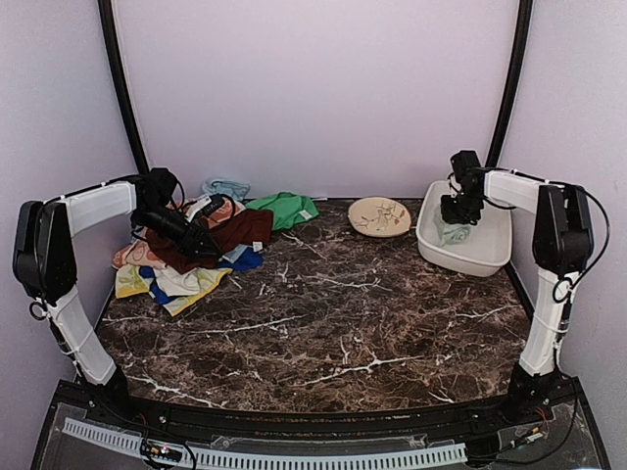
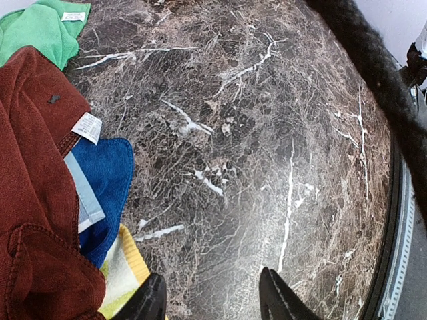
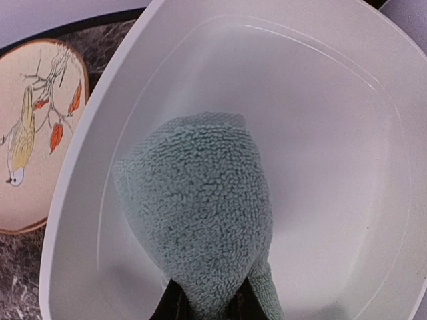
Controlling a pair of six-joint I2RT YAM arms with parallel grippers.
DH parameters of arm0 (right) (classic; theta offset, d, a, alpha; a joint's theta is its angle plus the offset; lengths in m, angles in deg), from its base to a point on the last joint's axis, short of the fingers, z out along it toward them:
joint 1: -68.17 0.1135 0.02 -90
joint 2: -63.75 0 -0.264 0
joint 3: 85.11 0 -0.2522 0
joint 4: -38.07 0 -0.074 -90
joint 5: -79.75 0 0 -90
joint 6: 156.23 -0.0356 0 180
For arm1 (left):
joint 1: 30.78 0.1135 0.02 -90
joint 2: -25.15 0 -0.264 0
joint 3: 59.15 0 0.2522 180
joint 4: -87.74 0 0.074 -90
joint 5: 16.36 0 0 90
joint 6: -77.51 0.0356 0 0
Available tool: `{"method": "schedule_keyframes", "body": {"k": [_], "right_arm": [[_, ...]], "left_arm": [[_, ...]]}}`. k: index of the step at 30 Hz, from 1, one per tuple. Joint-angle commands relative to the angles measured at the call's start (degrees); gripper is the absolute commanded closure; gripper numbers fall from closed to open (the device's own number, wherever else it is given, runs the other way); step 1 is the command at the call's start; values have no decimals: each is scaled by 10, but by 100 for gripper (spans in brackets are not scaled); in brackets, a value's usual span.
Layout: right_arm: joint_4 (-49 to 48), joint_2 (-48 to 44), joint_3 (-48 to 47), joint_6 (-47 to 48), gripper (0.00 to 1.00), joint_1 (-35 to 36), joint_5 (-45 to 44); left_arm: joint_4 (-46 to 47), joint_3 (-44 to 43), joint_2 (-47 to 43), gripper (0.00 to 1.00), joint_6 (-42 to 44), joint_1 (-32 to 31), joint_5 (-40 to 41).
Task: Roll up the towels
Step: Place the towel in the storage box.
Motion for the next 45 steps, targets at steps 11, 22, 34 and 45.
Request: {"method": "schedule_keyframes", "body": {"k": [11, 22, 34, 45], "right_arm": [[-46, 145, -176, -140, 100, -8, -142], [27, 281, -382, -115, 100, -5, -212], [-7, 317, -379, -144, 100, -5, -125], [-82, 329, -361, -209, 100, -21, -65]], "left_arm": [[5, 8, -6, 52, -11, 6, -5], [5, 2, 20, 53, -19, 6, -11], [-9, -13, 29, 54, -25, 6, -5], [-11, 1, 21, 54, -27, 6, -5]]}}
